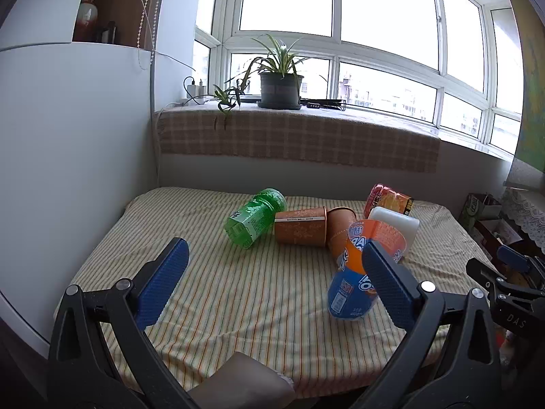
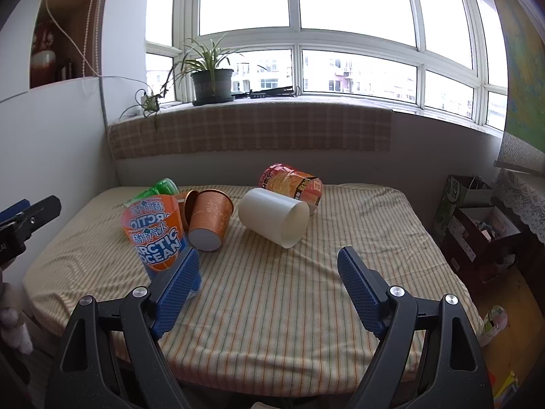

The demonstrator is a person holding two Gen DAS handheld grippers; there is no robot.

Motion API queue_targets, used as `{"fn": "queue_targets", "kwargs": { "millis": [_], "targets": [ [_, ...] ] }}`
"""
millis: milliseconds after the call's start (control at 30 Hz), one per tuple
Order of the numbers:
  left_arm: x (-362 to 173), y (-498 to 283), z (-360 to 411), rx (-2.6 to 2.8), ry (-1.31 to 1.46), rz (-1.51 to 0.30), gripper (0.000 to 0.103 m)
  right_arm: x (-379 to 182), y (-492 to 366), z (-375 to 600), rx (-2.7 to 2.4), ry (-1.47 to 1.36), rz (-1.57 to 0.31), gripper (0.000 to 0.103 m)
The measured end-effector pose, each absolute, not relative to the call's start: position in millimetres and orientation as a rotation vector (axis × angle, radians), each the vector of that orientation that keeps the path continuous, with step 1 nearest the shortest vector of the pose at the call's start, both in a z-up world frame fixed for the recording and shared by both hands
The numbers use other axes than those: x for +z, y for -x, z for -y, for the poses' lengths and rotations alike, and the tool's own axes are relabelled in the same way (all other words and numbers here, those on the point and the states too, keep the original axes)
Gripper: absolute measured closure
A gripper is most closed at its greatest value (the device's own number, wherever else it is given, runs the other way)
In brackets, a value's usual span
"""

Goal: Flip cup upright

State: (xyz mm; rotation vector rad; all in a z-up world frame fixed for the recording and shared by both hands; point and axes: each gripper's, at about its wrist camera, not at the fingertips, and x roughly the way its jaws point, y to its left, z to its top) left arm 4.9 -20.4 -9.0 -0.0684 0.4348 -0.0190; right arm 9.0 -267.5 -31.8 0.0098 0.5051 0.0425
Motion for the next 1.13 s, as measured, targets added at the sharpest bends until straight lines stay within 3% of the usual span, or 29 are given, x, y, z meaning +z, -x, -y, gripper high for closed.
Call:
{"fn": "queue_targets", "kwargs": {
  "millis": [1133],
  "targets": [
    [-7.8, -2.9, 14.7, 0.029, 0.069, -0.42, 0.0, -38.9, -16.7, 260.3, 0.071, -0.017, -0.543, 0.02]
  ]
}}
